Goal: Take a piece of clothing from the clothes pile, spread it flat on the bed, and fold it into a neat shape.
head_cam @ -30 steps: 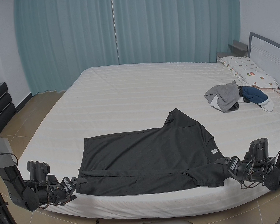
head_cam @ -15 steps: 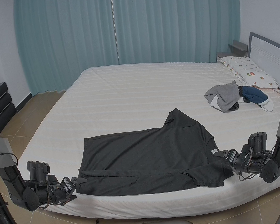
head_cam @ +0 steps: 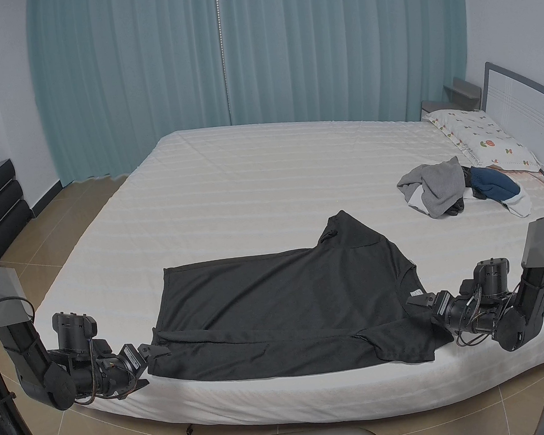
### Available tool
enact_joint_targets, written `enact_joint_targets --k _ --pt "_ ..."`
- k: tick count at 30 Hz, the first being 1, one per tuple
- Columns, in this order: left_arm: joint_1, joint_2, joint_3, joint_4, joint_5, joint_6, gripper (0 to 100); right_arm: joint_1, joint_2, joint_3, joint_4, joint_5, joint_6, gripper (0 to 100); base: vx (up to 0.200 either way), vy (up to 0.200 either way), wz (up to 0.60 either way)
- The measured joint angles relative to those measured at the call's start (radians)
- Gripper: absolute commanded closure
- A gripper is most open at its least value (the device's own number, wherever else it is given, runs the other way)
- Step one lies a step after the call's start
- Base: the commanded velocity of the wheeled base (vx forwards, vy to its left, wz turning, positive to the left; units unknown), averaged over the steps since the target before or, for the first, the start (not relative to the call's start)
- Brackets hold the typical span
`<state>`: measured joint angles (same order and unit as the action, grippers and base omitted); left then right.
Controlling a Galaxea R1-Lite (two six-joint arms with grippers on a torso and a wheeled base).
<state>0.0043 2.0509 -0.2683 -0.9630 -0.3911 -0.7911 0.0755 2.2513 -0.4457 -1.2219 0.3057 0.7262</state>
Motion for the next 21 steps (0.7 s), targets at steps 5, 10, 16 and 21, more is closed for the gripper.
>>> enact_joint_targets --k 5,10,16,21 --pt "0.000 0.000 0.000 0.000 0.000 0.001 0 -0.001 0.027 -0.014 0.000 -0.001 -0.002 0 0.000 0.000 0.00" --pt "0.000 0.000 0.000 -0.001 0.000 0.001 0 -0.005 0.040 -0.022 0.000 -0.003 -0.002 0 0.000 0.000 0.00" --pt "0.000 0.001 0.000 -0.001 0.000 0.001 0 -0.014 0.050 -0.031 0.000 -0.005 -0.003 100 0.000 0.000 0.00" --pt "0.000 0.001 0.000 -0.001 -0.001 0.001 0 -0.026 0.057 -0.045 0.002 -0.004 -0.002 100 0.000 0.000 0.00"
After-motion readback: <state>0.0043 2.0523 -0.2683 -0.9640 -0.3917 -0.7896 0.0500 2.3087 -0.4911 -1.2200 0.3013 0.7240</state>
